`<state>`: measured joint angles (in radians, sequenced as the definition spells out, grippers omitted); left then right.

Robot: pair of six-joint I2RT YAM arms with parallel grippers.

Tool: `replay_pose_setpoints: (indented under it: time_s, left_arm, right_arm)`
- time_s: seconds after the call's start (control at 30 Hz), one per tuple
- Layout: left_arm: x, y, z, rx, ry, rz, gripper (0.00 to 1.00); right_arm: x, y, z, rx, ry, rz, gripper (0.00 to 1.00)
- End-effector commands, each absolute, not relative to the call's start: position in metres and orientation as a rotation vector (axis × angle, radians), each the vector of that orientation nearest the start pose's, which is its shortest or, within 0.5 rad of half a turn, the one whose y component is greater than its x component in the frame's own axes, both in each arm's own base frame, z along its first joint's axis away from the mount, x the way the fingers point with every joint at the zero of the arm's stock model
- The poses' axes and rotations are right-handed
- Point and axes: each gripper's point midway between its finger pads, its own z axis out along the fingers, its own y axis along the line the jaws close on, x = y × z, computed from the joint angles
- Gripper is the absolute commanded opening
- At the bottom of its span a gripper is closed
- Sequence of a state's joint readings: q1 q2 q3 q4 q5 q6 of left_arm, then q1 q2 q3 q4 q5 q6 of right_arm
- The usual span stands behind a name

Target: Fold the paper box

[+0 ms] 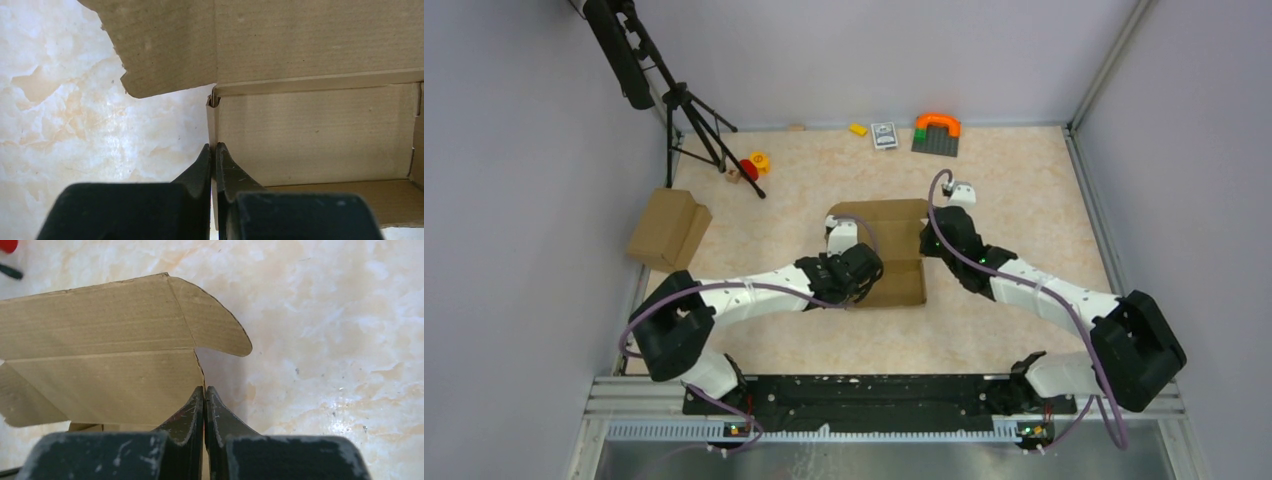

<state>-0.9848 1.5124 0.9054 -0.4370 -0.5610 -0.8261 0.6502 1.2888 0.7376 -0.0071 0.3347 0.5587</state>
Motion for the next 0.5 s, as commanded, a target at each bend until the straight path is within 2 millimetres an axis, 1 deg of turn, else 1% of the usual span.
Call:
replay_pose_setpoints:
  time_s: [0.0, 0.13, 0.2, 0.27, 0.37, 0.47]
  left_arm:
    - [0.258, -0.250, 0.075, 0.023, 2.347, -0.037, 0.00]
    - [0.274, -0.261, 0.076, 0.024, 2.339, -0.064, 0.00]
    - [0.281, -0.268, 0.077, 0.030, 2.334, -0.086, 0.00]
    - [0.288, -0.272, 0.077, 0.027, 2.331, -0.084, 0.00]
    - [0.296, -0.280, 0.076, 0.023, 2.336, -0.087, 0.00]
    - [0.301, -0.286, 0.074, 0.000, 2.345, -0.084, 0.00]
  right_arm:
    - [0.356, 0.183, 0.163, 0.302, 1.936, 0.263, 0.00]
    - [0.367, 0.175, 0.174, 0.314, 1.909, 0.167, 0.00]
    - [0.366, 0.168, 0.173, 0.322, 1.923, 0.116, 0.00]
    - [0.365, 0.157, 0.171, 0.422, 1.907, 0.079, 0.00]
    - [0.369, 0.163, 0.177, 0.375, 1.863, 0.127, 0.00]
    - [0.368, 0.166, 0.174, 0.375, 1.846, 0.164, 0.00]
